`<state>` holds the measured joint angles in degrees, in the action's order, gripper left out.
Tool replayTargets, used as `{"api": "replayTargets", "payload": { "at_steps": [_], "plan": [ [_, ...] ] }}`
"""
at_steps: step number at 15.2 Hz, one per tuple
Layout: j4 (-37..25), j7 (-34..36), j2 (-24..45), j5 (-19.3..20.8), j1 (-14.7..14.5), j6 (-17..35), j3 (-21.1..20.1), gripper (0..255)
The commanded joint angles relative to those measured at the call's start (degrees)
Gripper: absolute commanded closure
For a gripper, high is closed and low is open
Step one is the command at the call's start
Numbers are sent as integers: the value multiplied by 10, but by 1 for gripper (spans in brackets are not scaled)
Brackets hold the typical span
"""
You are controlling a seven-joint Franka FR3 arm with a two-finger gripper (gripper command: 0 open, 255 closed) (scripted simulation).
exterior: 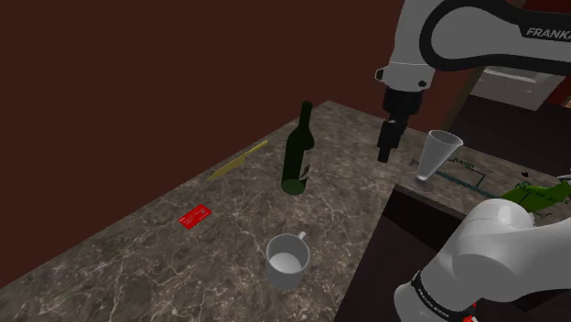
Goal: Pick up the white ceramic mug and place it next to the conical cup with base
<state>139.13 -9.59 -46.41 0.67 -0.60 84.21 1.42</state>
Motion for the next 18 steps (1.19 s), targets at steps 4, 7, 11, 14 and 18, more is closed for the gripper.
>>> {"api": "replayTargets", "payload": {
  "at_steps": [4,7,11,14,18],
  "plan": [
    [32,46,-9,-31,-13,31,-39,0],
    [58,91,-10,-62,-27,65,-80,0],
    [81,151,4,-103,-46,117,-136,0],
    [90,196,27,-131,-59,159,-181,0],
    [89,256,73,-160,-71,219,-242,0]
  ]
}}
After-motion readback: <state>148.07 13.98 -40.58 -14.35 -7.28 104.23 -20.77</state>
